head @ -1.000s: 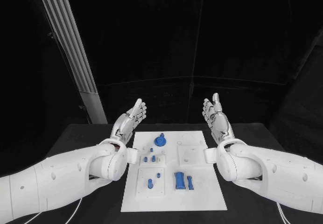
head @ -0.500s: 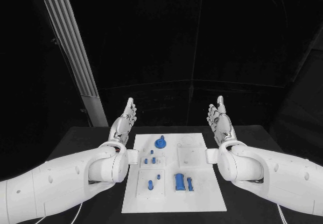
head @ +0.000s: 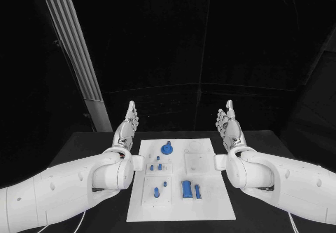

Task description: Assemble the parts on the task board

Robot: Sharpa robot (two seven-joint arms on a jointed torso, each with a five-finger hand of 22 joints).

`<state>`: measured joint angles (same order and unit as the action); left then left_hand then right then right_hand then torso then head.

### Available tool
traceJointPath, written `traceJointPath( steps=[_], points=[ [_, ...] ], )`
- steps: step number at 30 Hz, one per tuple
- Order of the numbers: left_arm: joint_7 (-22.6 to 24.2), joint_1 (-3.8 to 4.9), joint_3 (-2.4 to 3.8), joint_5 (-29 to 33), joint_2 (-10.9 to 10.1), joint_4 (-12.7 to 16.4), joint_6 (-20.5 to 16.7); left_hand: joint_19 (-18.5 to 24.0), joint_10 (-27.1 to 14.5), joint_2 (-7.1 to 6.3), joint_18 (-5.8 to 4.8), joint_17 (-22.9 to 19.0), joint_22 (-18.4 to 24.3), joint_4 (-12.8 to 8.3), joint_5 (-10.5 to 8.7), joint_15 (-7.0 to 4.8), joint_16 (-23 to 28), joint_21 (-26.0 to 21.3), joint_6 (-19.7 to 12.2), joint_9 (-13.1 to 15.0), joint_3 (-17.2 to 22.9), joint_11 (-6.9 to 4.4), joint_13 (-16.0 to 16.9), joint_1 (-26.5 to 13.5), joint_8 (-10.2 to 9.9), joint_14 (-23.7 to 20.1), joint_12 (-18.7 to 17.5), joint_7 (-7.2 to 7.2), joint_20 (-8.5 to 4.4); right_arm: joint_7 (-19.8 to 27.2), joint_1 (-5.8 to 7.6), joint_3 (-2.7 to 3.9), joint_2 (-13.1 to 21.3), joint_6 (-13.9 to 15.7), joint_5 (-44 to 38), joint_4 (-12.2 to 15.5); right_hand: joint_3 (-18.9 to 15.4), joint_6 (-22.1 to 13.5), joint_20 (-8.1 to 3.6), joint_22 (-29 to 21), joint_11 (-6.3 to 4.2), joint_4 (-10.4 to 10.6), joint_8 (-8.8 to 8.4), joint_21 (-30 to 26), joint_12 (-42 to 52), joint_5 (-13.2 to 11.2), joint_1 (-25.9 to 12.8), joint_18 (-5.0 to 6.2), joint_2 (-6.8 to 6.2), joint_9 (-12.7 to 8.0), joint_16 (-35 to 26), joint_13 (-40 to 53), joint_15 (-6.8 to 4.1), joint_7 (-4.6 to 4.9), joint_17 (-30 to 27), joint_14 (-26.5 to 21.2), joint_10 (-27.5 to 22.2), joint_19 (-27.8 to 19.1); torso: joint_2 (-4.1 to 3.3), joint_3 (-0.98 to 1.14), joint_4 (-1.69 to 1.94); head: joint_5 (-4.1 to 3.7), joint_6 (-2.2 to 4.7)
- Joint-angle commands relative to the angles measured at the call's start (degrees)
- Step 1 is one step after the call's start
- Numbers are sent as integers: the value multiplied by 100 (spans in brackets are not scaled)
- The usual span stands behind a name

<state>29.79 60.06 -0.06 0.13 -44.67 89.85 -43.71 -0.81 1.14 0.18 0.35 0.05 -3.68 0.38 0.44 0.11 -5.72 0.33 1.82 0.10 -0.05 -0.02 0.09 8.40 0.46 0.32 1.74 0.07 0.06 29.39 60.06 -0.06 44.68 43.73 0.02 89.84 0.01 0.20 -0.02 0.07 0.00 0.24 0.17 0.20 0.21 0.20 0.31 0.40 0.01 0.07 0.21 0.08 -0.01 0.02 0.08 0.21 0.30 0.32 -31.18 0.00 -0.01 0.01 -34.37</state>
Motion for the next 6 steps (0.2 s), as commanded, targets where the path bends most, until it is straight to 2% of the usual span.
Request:
traceJointPath(
  steps=[1, 6],
  points=[
    [1, 10, 6, -13, -2, 11, -40, 81, -114, -18, -35, -5, 368, -38, -44, -11, 572, -33, -182, -10, 5, 2, -9, -279, -46, -32, -174, -7, -6, 41, 10, 6, 1, 39, -2, 11, -1, -20, 2, -7, 0, -24, -17, -20, -21, -20, -31, -40, -1, -7, -21, -8, 1, -2, -8, -21, -30, -32, 0, 0, 1, -1, -1],
    [1, 10, 6, -13, -2, 11, -40, 81, -114, -18, -35, -5, 368, -38, -44, -11, 572, -33, -182, -10, 5, 2, -9, -348, -46, -32, -174, -7, -6, 41, 10, 6, 1, 39, -2, 11, -1, -20, 2, -7, 0, -24, -17, -20, -21, -20, -31, -40, -1, -7, -21, -8, 1, -2, -8, -21, -30, -32, 0, 0, 1, -1, -1]
  ],
)
